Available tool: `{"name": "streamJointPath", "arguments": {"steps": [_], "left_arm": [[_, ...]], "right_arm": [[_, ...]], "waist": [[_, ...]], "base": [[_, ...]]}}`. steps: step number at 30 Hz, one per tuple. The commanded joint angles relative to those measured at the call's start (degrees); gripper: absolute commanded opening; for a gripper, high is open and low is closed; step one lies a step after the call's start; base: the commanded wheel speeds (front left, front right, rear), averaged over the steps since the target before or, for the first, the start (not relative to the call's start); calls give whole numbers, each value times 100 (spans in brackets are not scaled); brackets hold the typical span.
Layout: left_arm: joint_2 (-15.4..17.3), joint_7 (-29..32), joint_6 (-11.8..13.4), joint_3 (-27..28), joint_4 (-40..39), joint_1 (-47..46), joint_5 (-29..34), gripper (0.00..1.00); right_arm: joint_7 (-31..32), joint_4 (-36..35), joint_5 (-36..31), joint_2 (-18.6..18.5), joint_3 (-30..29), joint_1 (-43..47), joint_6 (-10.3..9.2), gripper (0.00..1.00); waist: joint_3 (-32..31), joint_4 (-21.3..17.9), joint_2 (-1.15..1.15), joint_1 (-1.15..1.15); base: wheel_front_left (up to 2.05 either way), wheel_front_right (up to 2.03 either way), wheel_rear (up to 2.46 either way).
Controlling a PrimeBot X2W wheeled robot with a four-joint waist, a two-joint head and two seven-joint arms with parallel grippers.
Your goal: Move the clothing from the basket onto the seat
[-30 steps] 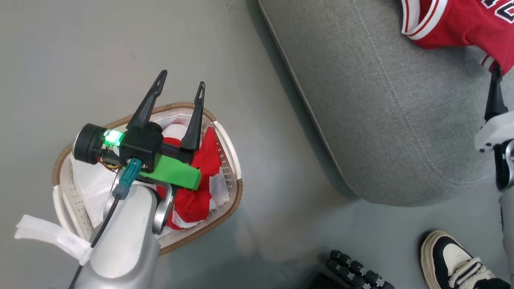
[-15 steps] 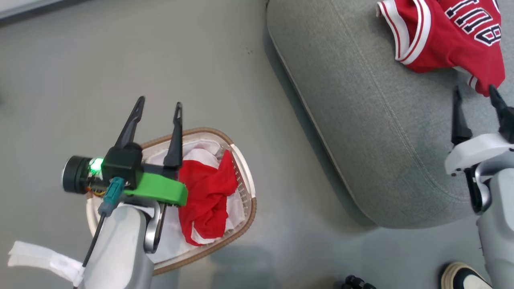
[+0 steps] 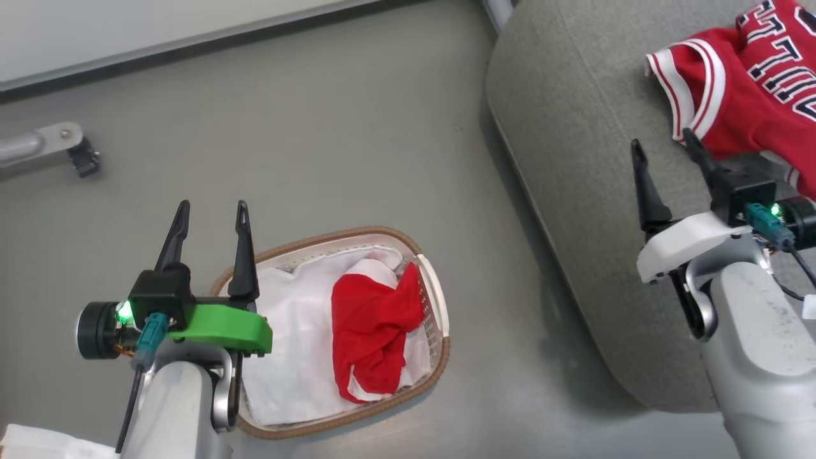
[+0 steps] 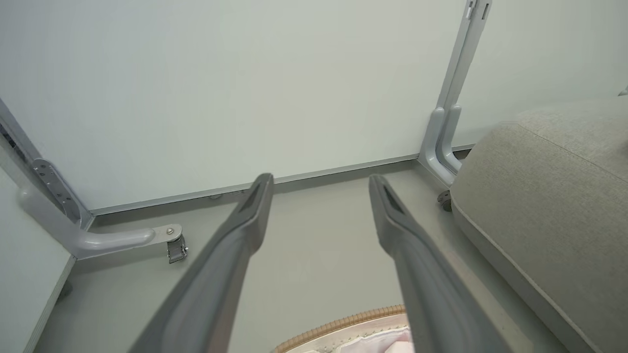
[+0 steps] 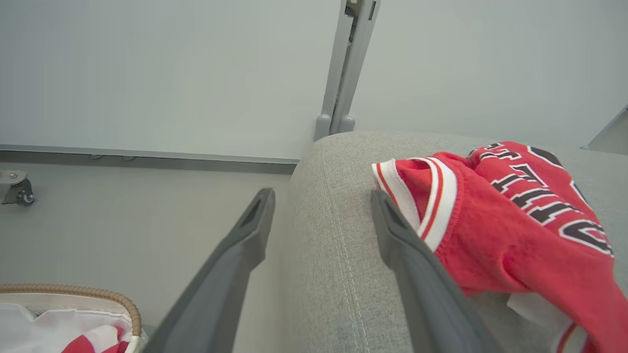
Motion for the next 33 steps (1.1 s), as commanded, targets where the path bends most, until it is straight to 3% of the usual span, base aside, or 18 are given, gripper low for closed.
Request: {"name": "streamJointPath", "arguments": {"steps": [1,18,33], "left_arm": [[2,-2,49,63,33,112,0,100],[-30,-1,247,484,53,608,-184,100],[-29,-1,232,430,-105,1367,-312,100]], "right_arm": [[-9,-15,52,51,40,10,-8,100],[-9,-479,253,519,53,671,-8,100],[-9,-661,182,676,-38,1558,-8,100]], "waist": [[-243,268,0,0],[-683,878,0,0],[-1224,990,0,0]], "base": [[0,0,0],[0,0,0],[0,0,0]]}}
